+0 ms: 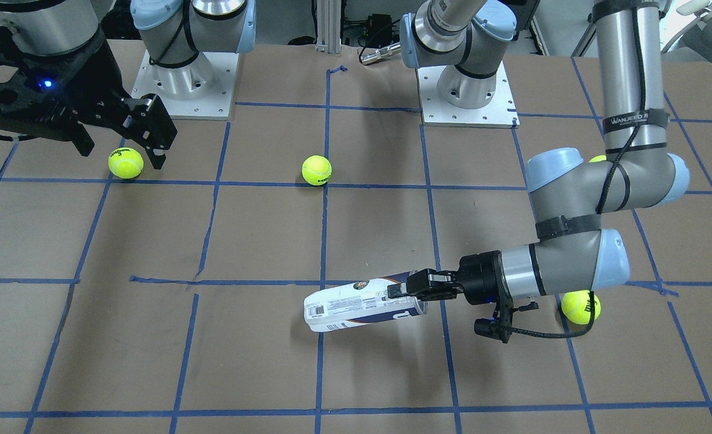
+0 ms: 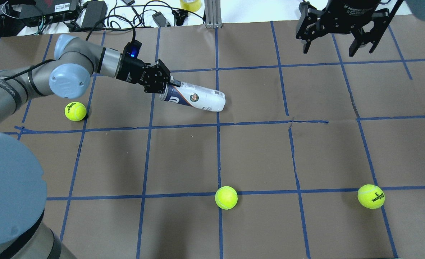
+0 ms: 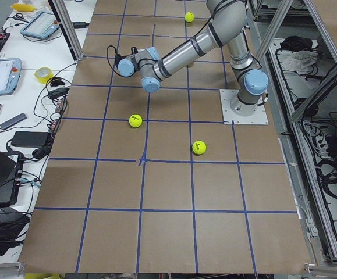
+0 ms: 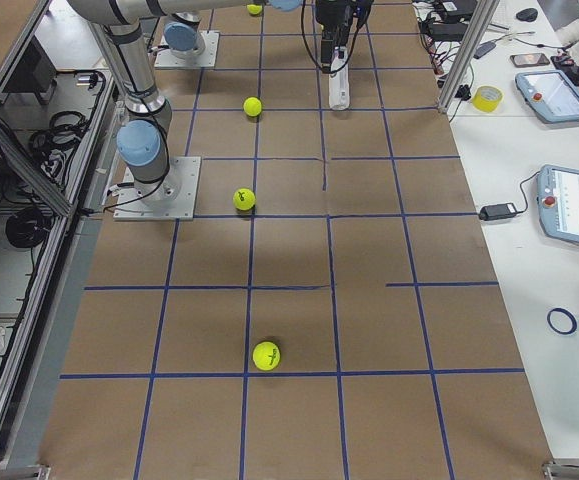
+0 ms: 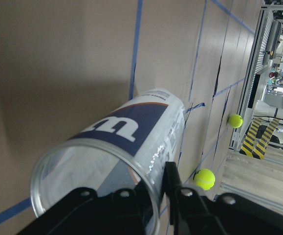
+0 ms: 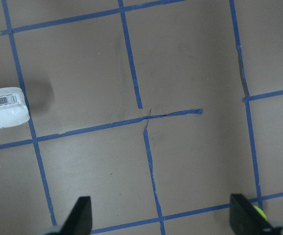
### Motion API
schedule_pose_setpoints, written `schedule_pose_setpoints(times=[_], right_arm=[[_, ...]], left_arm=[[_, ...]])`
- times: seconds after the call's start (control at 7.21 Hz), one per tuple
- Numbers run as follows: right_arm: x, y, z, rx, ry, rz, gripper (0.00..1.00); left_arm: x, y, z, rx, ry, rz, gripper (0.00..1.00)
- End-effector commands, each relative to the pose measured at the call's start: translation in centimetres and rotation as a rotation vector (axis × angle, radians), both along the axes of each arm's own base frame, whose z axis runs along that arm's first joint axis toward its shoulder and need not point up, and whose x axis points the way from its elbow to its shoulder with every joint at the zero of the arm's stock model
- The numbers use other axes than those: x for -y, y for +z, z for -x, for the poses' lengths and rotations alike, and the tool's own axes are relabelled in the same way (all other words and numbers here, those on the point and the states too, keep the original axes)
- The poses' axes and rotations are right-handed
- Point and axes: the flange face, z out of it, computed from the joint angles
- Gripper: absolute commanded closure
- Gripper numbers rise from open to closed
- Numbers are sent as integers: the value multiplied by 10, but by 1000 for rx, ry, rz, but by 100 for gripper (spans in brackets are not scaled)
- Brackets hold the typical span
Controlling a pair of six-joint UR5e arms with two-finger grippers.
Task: Lift up tennis ball bucket
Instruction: 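Lift the can with the left gripper and tilt it upright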
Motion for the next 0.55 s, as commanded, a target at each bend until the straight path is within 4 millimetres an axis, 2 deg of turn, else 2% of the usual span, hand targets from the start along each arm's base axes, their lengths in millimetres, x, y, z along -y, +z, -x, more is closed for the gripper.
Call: schedule_pose_setpoints(times=[0.0,0.14,0.28,0.42], right_arm=[[0,0,1,0,0,0,0],[1,-1,1,0,0,-1,0],[1,-1,0,0,0,-1,0],[1,-1,1,0,-2,-1,0]], left_arm=[[-2,104,56,256,18,88,100],[-6,132,83,423,2,157,100],[-7,138,94,619,-31,213,100],[-5,148,115,794,-132,335,100]])
